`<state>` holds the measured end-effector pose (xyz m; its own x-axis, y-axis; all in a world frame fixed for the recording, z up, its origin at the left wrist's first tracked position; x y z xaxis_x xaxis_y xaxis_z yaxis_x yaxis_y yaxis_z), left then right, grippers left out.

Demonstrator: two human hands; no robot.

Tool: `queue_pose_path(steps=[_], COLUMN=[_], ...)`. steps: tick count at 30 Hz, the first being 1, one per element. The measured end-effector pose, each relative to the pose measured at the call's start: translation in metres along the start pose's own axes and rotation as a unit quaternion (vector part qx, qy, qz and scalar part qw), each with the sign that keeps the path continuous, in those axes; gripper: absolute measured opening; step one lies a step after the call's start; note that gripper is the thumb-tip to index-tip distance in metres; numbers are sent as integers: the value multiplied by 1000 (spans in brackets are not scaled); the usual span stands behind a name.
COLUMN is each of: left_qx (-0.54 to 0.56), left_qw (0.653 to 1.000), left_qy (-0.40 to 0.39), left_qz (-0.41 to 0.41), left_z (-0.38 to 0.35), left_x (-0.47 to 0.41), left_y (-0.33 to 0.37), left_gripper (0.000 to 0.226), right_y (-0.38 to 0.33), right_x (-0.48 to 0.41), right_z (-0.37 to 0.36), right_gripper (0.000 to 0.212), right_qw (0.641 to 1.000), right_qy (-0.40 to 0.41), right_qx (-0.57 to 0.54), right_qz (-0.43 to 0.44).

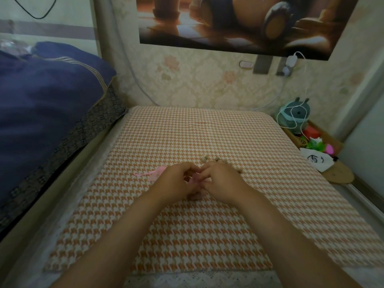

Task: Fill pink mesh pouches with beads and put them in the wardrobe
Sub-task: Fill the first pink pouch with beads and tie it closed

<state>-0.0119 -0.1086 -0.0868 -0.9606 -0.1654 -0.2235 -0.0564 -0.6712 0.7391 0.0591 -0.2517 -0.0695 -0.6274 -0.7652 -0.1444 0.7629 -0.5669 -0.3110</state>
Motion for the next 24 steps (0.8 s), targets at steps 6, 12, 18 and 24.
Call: queue_pose_path(steps=[6, 12, 18, 24], left_qx=[-29, -37, -16, -13], left_qw=[999, 999, 1000, 1000], left_qy=[16, 9, 22, 15], left_qz=[9, 9, 7, 11], left_z=[1, 0, -1, -2], left_x=[-1, -2, -3, -4], left_y=[-3, -7, -9, -8], left_gripper=[39, 35, 24, 26], right_y=[2, 3, 7, 11], right_x=[0, 3, 2, 3], right_z=[1, 0, 6, -2], right_gripper=[26, 26, 25, 26], right_qw=[999, 999, 999, 998], right_qy=[42, 29, 14, -28], right_qx=[5, 21, -29, -46], right_qz=[-9, 3, -25, -27])
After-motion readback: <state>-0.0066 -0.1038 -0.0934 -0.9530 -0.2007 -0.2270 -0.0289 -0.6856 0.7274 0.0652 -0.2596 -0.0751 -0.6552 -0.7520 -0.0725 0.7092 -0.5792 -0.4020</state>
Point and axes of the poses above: each hand's wrist, its own x-axis away from the middle knuckle, its own z-axis out of the back of the hand, y = z × x, the point moved 2 cm from there along -x, towards the middle knuckle, and after that the axes turned 1 degree about z, right-handed, at the moved point
